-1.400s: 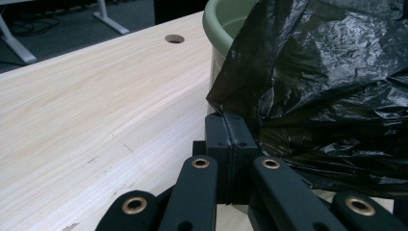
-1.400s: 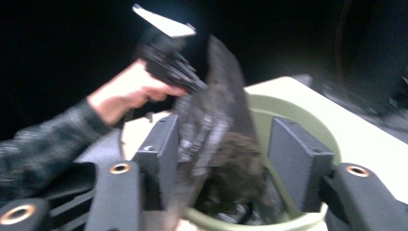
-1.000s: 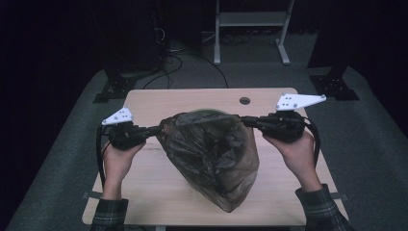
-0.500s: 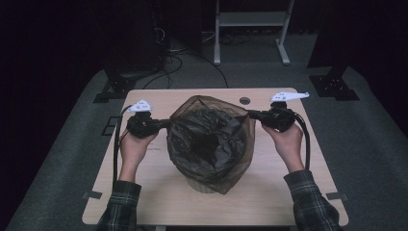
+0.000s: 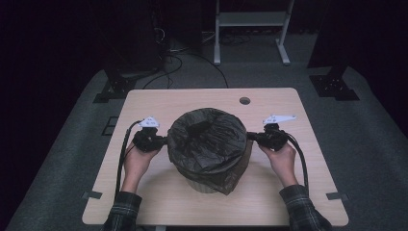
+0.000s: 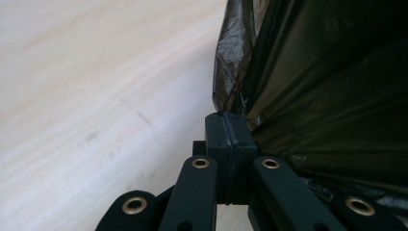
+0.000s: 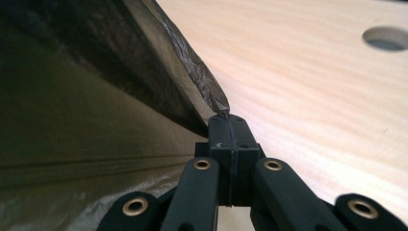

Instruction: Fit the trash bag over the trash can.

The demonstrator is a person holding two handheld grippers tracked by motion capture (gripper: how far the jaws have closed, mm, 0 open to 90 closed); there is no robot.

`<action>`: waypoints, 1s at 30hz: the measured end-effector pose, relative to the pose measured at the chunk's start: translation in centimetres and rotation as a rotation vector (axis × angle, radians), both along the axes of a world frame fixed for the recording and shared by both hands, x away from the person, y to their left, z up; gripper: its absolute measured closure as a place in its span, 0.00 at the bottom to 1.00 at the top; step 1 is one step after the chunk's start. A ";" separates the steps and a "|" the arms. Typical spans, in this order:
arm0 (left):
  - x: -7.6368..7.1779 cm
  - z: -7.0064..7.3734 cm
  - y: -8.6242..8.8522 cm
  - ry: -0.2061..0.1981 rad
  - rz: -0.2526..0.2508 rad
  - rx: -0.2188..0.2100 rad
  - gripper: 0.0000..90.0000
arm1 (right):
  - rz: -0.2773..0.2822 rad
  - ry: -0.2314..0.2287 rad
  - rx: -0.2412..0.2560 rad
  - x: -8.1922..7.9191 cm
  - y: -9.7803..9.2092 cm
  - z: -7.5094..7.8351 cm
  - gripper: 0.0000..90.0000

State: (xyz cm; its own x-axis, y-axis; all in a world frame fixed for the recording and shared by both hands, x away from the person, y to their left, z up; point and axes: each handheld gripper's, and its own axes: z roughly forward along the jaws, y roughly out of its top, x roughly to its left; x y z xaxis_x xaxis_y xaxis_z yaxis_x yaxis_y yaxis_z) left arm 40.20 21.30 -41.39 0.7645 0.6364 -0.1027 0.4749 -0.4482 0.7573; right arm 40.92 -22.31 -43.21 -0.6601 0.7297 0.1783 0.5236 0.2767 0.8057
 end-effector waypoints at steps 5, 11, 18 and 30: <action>-0.1 -1.4 0.2 0.025 0.005 0.023 1.00 | 0.005 0.013 -0.018 -0.2 0.5 -1.4 1.00; -0.6 -2.4 0.5 0.037 -0.006 0.021 0.97 | 0.017 0.024 -0.058 -0.5 1.1 -2.8 1.00; -1.3 -1.0 1.7 0.018 -0.021 -0.056 0.69 | 0.003 -0.005 -0.041 -0.9 0.6 -1.7 0.62; -6.8 -0.5 3.4 -0.041 -0.087 0.006 0.10 | 0.021 -0.137 0.083 -3.3 -1.2 4.8 0.23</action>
